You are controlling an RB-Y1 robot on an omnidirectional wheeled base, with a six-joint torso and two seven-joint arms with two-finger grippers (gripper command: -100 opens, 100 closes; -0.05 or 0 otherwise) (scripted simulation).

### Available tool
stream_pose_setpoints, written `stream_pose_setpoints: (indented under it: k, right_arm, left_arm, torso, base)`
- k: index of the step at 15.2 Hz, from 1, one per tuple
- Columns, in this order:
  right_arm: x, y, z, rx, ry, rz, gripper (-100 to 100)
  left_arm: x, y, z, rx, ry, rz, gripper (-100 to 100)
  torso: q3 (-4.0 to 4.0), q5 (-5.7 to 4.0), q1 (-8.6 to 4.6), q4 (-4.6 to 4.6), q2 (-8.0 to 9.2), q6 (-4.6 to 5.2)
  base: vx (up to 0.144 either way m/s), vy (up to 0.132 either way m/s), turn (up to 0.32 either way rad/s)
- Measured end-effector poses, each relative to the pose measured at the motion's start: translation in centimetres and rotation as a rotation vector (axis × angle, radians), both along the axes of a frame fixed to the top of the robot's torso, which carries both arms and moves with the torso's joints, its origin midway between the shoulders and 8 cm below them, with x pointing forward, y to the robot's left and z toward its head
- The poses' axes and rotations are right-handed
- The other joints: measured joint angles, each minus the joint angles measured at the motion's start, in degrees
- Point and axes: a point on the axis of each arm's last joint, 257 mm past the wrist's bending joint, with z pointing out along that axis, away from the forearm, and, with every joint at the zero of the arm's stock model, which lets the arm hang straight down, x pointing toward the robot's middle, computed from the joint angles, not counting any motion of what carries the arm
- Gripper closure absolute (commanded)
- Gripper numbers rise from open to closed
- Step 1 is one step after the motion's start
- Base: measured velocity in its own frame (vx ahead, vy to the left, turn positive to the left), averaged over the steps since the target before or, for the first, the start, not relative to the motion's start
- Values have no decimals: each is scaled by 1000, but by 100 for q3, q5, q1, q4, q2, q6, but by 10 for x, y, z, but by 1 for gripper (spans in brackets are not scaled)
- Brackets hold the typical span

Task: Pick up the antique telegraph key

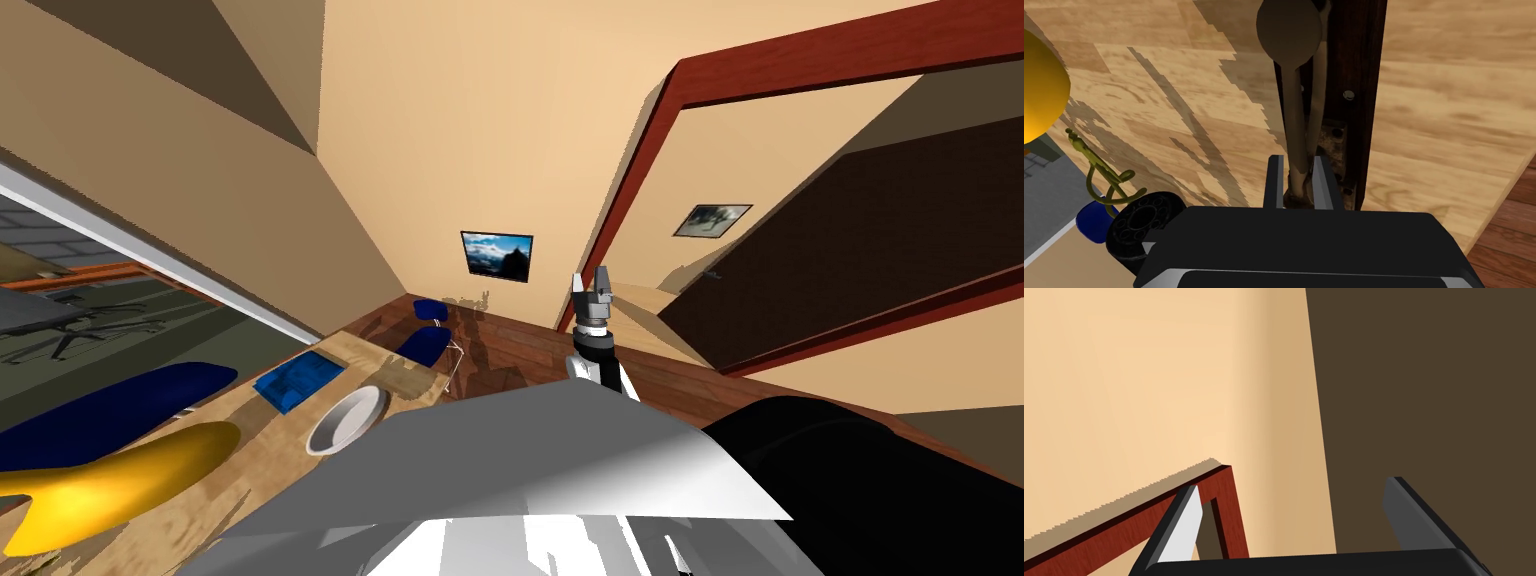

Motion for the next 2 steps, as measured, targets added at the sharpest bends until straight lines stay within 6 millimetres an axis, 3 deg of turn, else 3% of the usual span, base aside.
stream_pose_setpoints:
  k: [2]
  right_arm:
    - [0,0,0,0,0,0,0]
  left_arm:
    - [-3,0,8,1,2,2,100]
  torso:
    - [-2,-5,-17,-1,-3,0]
  base:
    - [8,-32,-15]
